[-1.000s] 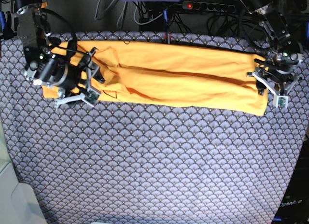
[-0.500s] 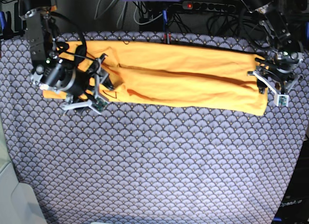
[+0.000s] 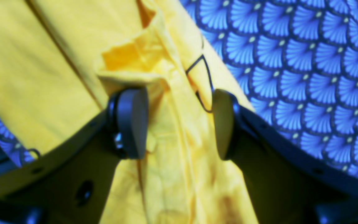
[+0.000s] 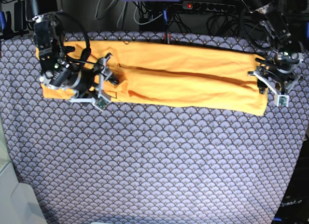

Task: Fold the T-shirt properly

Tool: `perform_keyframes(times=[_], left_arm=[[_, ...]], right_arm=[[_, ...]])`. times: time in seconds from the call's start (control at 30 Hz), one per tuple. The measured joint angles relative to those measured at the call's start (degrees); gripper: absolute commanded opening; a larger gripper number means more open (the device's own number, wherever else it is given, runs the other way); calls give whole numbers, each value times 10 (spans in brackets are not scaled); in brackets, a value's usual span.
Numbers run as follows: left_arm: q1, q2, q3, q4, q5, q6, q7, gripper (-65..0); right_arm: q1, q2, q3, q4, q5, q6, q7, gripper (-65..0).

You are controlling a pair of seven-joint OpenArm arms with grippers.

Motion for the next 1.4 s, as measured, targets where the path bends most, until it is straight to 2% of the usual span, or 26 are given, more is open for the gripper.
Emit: perform_keyframes(times=[0.37,0.5,0.67,0.83,0.93,1.07,1.1,1.23,1.4], left_arm=[[0,0,0,0,1,-1,0,-336],[0,0,0,0,-2,0,0,-335],[0,1,0,1,-2,-2,0,-334],[0,2,-1,5,-2,-2,0,-334],[-3,5,-39,5,-5,-6,-2,-333],[-18,2,-92,5,-1,-58,10,-333],[-23,1,-103,3,-1,-56,8,-333],[-32,-2,-116,-11,0,-56,6,-333],[-30,1,-116,-46,3,-57,9,-333]], right_arm=[[-2,-15,-34,-12,-2,-1,2,-309],[-5,25,-31,62,-1,-2,-6,-309],[-2,54,-31,127,2,-2,-71,-309],[-5,57,39,127,5,-2,-76,-307],[-16,67,102,126,7,-2,-74,-306],[-43,85,185,115,5,-1,-79,-306],[-46,85,199,108,7,-1,-77,-306],[-41,83,234,22,50,-1,-70,-306],[-43,89,235,-42,124,-2,-81,-306]])
